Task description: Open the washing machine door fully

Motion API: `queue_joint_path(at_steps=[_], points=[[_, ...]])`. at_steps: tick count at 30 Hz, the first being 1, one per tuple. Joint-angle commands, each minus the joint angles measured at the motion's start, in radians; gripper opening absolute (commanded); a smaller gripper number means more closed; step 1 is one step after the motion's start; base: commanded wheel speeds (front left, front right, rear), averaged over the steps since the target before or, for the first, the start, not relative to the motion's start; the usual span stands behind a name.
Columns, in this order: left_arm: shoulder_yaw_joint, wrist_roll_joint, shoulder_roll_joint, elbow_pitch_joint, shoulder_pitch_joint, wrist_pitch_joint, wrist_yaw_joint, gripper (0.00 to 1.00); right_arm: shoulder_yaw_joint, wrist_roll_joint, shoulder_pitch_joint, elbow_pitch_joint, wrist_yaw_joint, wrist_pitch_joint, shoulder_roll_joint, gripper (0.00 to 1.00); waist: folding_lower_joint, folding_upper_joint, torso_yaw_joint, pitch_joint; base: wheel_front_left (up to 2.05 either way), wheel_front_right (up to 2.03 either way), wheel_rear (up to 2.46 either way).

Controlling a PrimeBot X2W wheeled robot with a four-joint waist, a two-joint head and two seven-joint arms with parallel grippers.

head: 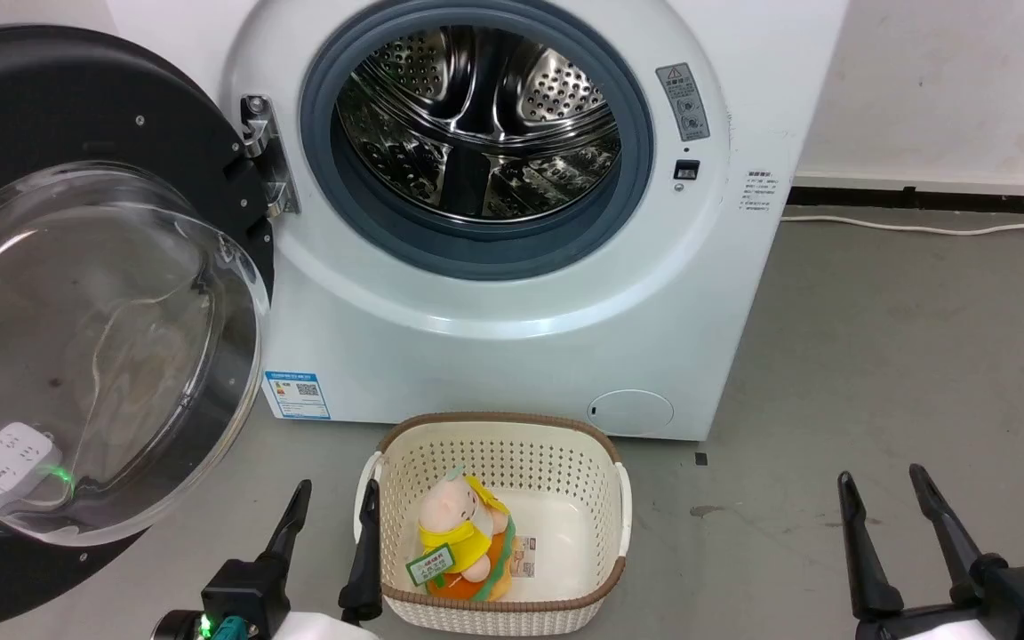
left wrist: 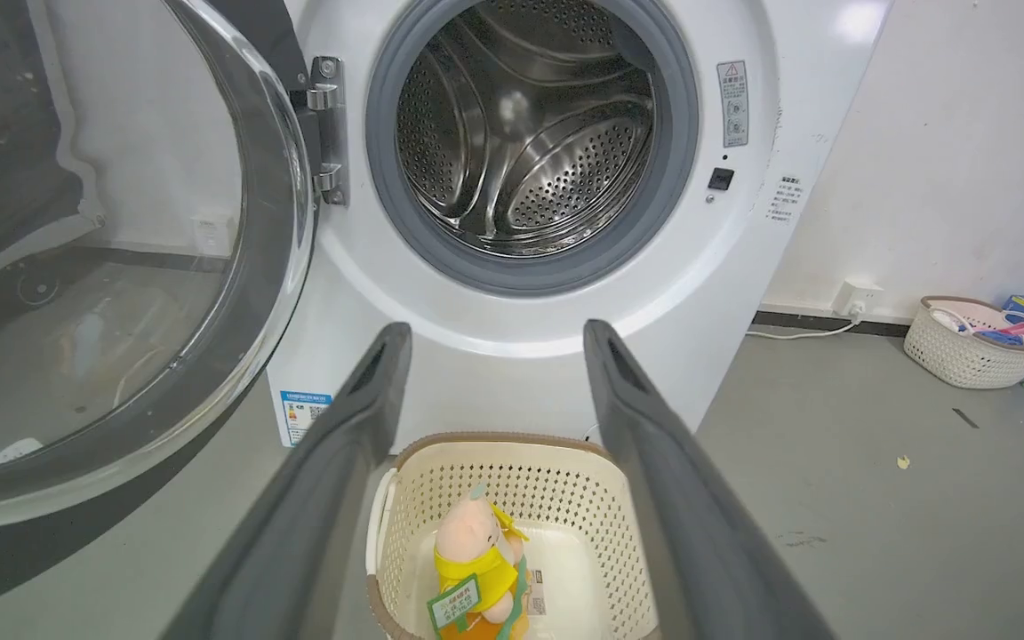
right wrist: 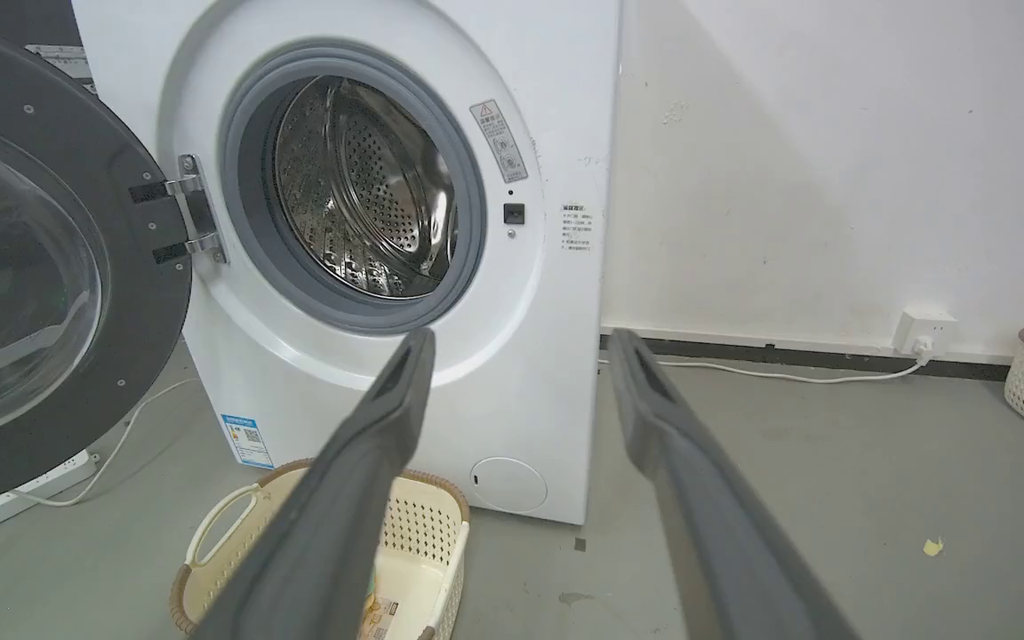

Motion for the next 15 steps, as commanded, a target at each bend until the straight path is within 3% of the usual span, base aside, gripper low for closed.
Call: queue_joint_path(at_steps=[1, 15], points=[[0.000, 0.004, 0.001, 0.001, 0.012, -0.005, 0.001, 1.00, 0.000, -0.002, 0.006, 0.004, 0.001, -0.004, 0.005, 1.00, 0.0000, -0.0001, 0.001, 0.000, 0.00, 0.00, 0.00], [-0.002, 0.019, -0.002, 0.019, 0.002, -0.005, -0.010, 1.00, 0.010, -0.001, -0.001, 0.028, 0.001, -0.004, 0.005, 1.00, 0.0000, -0.0001, -0.004, 0.000, 0.00, 0.00, 0.00]])
